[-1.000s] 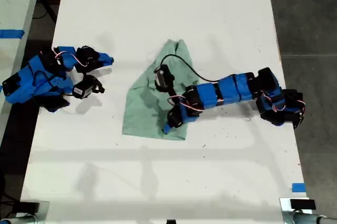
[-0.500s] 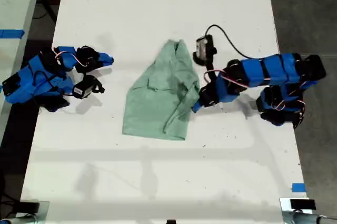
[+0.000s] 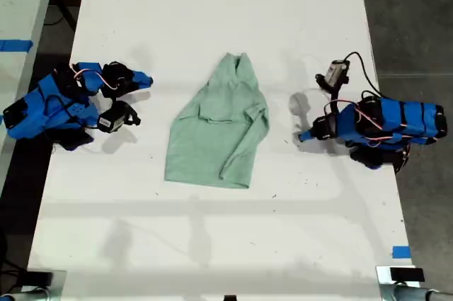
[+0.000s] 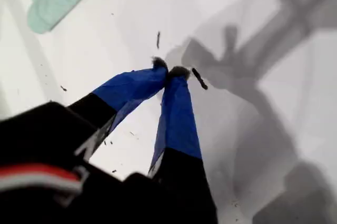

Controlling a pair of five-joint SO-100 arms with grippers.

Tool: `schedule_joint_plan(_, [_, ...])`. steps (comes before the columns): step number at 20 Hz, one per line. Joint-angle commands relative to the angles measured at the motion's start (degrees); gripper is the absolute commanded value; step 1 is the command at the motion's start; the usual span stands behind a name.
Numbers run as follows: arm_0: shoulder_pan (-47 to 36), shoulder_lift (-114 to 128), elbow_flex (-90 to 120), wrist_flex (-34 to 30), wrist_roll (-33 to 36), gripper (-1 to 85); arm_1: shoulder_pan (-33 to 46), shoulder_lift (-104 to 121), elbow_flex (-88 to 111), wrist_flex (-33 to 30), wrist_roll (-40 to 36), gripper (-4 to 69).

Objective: Fold t shirt

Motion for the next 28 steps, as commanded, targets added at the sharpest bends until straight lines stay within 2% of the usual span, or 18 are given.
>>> schedule_joint_plan(1, [-0.5,0.4,2.3,-0.9,0.2,-0.3,0.7,2.3,3.3,0.4,-3.2,1.6])
schedule_joint_plan(4, [-0.4,0.4,2.3,-0.8,0.2,-0.3,0.6,2.3,3.3,0.4,-6.3,1.7])
schedule_joint_plan(5, [-0.4,0.4,2.3,-0.8,0.2,-0.3,1.1,2.3,3.3,0.4,-8.0,5.2])
schedule_joint_plan(8, [-0.5,0.4,2.3,-0.8,0.2,-0.3,-1.1,2.5,3.3,0.3,-3.5,6.2])
schedule_joint_plan(10, [-0.6,0.4,2.3,-0.8,0.2,-0.3,-2.6,2.5,3.3,0.3,-7.0,6.1])
schedule_joint_plan(11, [-0.5,0.4,2.3,-0.8,0.2,-0.3,-2.5,2.5,3.3,0.3,-6.8,6.0])
schedule_joint_plan(12, [-0.5,0.4,2.3,-0.8,0.2,-0.3,-2.1,2.5,3.3,0.3,-3.0,6.0])
schedule_joint_plan(13, [-0.4,0.4,2.3,-0.8,0.2,-0.3,-1.8,2.5,3.3,0.3,-3.3,6.1])
schedule_joint_plan(15, [-0.5,0.4,2.3,-0.8,0.2,-0.3,-1.6,2.5,3.3,0.3,-11.4,6.1])
schedule_joint_plan(17, [-0.5,0.4,2.3,-0.8,0.2,-0.3,-1.4,2.5,3.3,0.4,-23.6,5.9])
schedule_joint_plan(28, [-0.5,0.4,2.3,-0.8,0.2,-0.3,-1.6,2.5,3.3,0.4,-23.2,5.2])
